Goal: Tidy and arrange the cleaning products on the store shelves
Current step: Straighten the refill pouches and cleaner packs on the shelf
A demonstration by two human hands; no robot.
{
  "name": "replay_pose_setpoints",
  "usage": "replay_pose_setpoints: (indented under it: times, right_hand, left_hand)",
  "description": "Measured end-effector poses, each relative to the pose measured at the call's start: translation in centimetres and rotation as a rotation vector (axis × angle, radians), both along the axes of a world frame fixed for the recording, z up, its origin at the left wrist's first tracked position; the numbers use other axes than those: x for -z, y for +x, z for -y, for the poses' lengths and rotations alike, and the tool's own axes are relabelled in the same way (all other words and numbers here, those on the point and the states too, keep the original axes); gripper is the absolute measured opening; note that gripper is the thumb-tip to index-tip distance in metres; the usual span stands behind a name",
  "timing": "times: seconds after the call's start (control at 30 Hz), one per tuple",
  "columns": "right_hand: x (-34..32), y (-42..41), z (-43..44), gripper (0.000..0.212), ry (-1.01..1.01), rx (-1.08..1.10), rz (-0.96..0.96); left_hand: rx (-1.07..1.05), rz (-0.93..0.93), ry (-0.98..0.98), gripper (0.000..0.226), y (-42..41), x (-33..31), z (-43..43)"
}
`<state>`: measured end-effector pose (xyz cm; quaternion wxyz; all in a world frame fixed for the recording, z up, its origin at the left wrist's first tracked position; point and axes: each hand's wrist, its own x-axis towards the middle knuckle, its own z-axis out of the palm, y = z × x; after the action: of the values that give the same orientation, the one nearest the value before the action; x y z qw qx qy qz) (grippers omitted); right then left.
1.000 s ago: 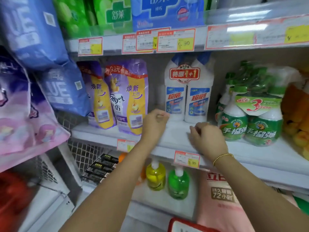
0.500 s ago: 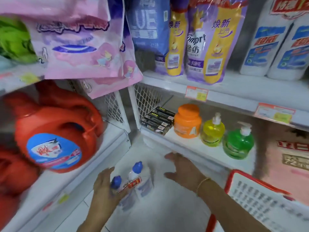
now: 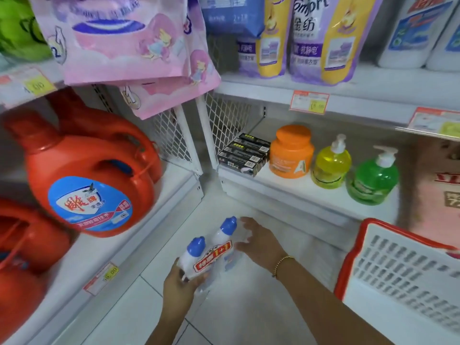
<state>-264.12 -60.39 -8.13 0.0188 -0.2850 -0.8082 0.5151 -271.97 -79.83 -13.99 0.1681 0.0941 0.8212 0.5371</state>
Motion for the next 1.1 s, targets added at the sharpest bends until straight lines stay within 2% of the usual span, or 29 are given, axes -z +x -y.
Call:
replay_pose_setpoints:
  times: [0.07,0.13,0.27,0.37,0.47,0.57,0.63,0.83,0.97,1.07,1.1]
  right_hand:
    - [-1.2,1.1,-1.2,0.074,0.007,0.002,-0.004]
    - [-3.0,2.6,-2.5,0.076,0.046,-0.039,-0.039]
    - [-8.7,6.2,-4.9,0.054,0.088,0.019,-0.241]
    - [-14.7,9.3,-6.9,0.035,0.171,0.140,-0.477]
    - [-20.6,12.7,-9.5,0.030,0.286,0.247,-0.618]
    - [-24.7,16.2,-13.4,0.025,0.473,0.353,-0.630]
    - [-26.1,18.5,-16.3,0.032,0.540,0.450,-0.619]
    - [-26.8,21.7,-22.6,0.053,0.436,0.560,-0.627]
    - [-26.1,22.3,-24.4,0.034,0.394,0.618,-0.681]
    - [-25.3,22.4,-25.3,0.015,0.504,0.667,-0.570]
    - [-25.1,22.3,-25.5,0.018,0.535,0.656,-0.523]
  left_hand:
    - [0.060,-0.042,0.011,0.052,0.3,-1.4,0.1]
    - [0.110,-0.104,0.043,0.053,0.5,-3.9,-0.2]
    - [0.213,-0.229,0.152,0.041,0.7,-11.0,-2.7]
    - [0.289,-0.313,0.296,0.048,1.6,-17.7,-6.3]
    - [0.358,-0.408,0.433,0.045,2.6,-23.9,-11.3]
    - [0.439,-0.419,0.580,0.054,3.6,-28.8,-17.0]
    - [0.505,-0.447,0.617,0.060,4.6,-31.6,-20.5]
    - [0.672,-0.332,0.633,0.063,8.0,-35.8,-31.0]
    - [0.751,-0.280,0.580,0.051,8.9,-36.1,-35.7]
    - [0.793,-0.243,0.467,0.051,8.0,-36.2,-37.6]
    - [0.800,-0.224,0.437,0.052,7.6,-36.3,-38.0]
